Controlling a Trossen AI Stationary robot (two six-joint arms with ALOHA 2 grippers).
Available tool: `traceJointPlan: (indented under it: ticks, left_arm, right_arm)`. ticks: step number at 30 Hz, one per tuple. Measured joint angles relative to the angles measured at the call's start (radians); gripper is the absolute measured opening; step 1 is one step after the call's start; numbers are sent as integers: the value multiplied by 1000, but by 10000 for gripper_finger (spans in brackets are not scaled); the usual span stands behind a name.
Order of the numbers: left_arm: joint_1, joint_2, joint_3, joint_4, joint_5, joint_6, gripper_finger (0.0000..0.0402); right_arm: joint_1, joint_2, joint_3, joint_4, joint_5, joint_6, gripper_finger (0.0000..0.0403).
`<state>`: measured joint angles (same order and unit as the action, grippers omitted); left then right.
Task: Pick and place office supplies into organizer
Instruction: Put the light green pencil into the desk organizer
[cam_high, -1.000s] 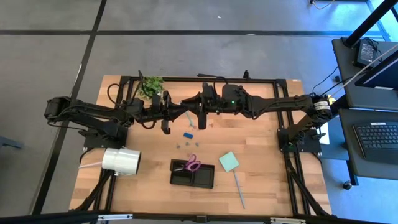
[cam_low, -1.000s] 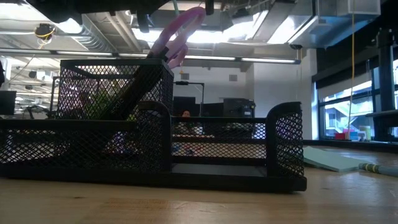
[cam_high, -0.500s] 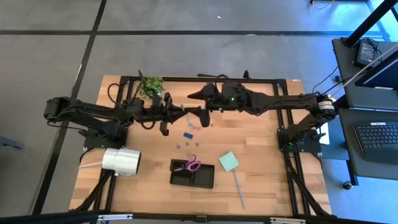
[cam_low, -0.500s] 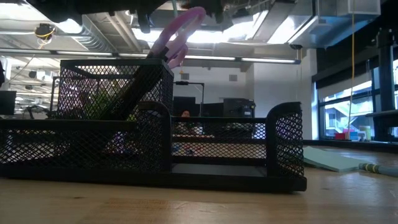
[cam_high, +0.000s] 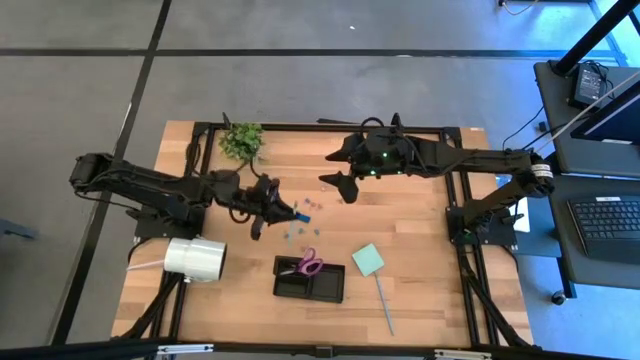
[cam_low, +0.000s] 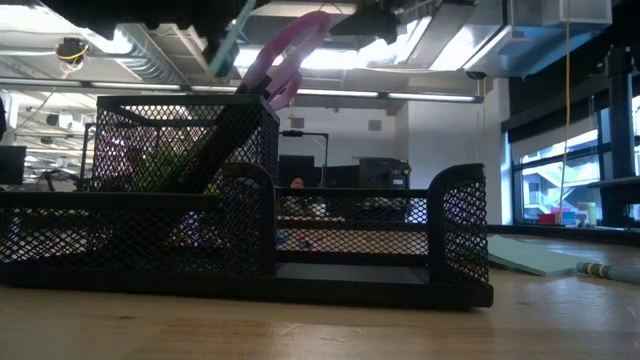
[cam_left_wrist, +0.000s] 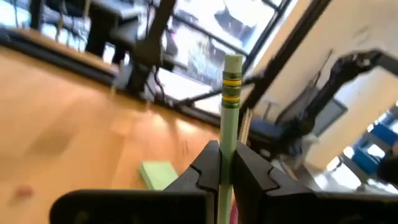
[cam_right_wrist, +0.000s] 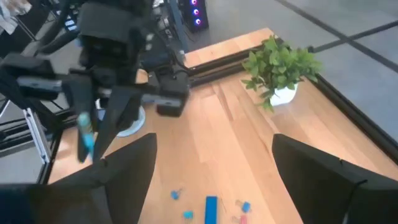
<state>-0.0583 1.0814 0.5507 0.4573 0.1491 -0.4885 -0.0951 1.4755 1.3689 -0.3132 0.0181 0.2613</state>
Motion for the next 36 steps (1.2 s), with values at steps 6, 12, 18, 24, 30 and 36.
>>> traceJointPlan:
  ticks: [6,12,18,24,30,36]
  left_arm:
    - [-105,20,19,-8,2,3,17]
    - [-157,73,110,-180,-79,43,17]
    - [-173,174,193,-252,-79,64,17]
    - [-183,249,223,-297,-123,83,17]
    - [-183,320,227,-312,-128,91,17]
    - [-195,366,227,-313,-121,84,17]
  right_arm:
    - [-1,8,0,-5,0,48,321]
    - [-1,8,0,-4,0,58,321]
    - [-1,8,0,-20,0,79,321]
    - [-1,8,0,-45,0,103,321]
    - [-1,8,0,-86,0,128,321]
    - [-1,8,0,-85,0,128,321]
